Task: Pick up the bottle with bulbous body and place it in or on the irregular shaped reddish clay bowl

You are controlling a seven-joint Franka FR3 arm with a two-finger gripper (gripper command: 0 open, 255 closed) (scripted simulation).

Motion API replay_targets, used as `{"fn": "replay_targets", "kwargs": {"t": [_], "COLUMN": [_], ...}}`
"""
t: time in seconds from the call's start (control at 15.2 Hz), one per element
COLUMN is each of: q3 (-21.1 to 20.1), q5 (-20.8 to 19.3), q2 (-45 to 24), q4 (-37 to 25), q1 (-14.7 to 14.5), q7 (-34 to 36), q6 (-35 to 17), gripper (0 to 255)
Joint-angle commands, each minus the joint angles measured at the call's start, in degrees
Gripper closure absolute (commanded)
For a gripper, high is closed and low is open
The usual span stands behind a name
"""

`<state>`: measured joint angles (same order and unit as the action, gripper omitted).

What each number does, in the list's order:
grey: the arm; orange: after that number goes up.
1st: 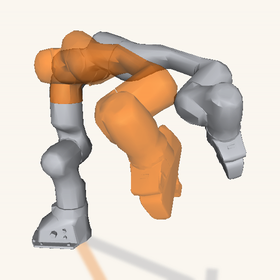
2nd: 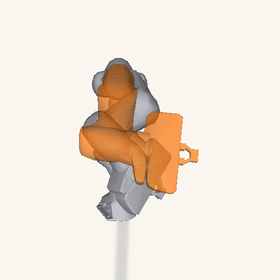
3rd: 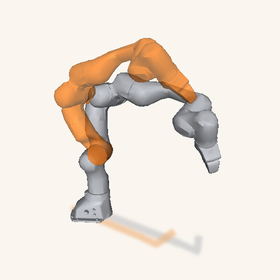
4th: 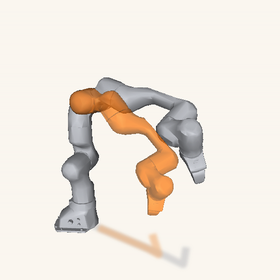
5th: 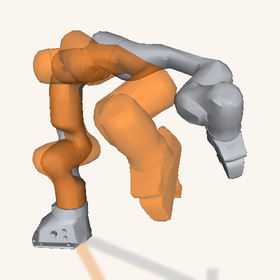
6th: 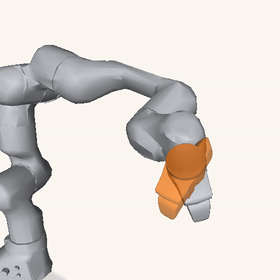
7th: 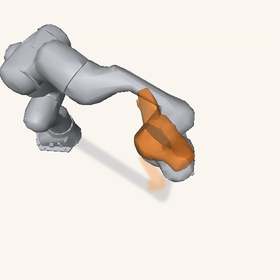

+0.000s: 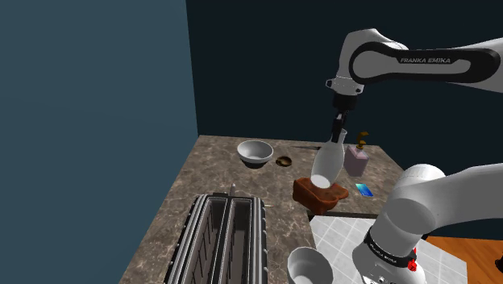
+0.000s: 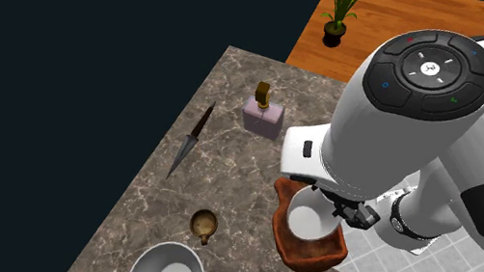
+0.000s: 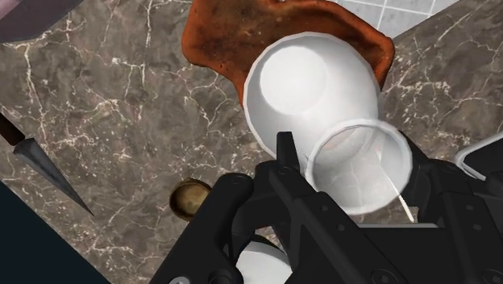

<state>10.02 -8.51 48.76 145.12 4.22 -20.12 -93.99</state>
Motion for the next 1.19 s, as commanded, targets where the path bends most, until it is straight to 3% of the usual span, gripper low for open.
{"fn": "replay_targets", "kwargs": {"t": [0.0, 0.2, 0.26, 0.59, 0.86, 1.12], "q3": [0.0, 0.0, 0.0, 0.0, -0.8, -0.8], "q5": [0.0, 0.0, 0.0, 0.0, 0.8, 0.8], "q2": [0.0, 0.0, 0.0, 0.0, -1.9, -1.9], "q4": [0.0, 0.0, 0.0, 0.0, -8.3, -8.3], "q1": [0.0, 0.0, 0.0, 0.0, -0.5, -0.4], "q7": [0.0, 0.0, 0.0, 0.0, -0.2, -0.2], "q6": [-0.1, -0.1, -0.1, -0.1, 6.4, 6.4], "gripper": [255, 255, 0, 0, 0, 0]}}
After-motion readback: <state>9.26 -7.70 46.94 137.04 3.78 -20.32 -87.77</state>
